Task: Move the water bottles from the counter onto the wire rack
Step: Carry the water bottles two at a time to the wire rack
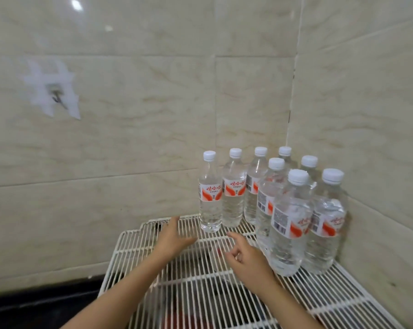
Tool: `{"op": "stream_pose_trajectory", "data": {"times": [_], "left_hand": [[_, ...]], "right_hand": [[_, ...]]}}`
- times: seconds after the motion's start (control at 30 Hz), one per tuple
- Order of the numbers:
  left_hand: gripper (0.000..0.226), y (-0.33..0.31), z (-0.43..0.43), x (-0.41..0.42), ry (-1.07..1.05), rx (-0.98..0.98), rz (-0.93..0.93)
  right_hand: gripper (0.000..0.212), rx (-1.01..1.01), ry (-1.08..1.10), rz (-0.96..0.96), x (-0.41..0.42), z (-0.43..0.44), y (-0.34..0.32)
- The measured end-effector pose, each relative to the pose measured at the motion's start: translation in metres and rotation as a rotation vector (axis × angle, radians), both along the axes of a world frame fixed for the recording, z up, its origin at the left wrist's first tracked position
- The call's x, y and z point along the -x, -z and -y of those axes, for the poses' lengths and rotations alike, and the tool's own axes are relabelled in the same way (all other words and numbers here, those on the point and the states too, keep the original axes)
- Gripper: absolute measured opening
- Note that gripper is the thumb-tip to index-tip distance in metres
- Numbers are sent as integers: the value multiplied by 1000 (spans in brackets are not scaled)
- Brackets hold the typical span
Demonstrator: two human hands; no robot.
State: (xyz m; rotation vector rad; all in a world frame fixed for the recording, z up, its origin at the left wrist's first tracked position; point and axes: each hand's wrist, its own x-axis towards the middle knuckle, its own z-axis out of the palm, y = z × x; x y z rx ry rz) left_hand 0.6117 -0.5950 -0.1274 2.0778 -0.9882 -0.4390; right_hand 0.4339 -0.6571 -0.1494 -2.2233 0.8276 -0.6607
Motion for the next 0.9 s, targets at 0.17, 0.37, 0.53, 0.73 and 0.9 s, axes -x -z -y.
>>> {"op": "stream_pose_trajectory", "data": {"times": [0.17,0.37,0.53,0.73,0.9], "left_hand": [[66,-12,-88,-7,-160,66,56],[57,-2,-241,24,-539,117,136],[53,41,-395,85,-936,45,99],[52,62,-551,158,-1329,-18,66],[53,82,-643,203,-1558,-7,35]], "right_hand": [[36,93,-180,-220,-9,-26,-3],[32,315,-375,-150,-25,-74,-24],[33,524,-783,-113,-56,-179,-36],[41,577,-1107,-167,-53,-322,11],[41,570,-1232,-239,-60,-415,32]]}}
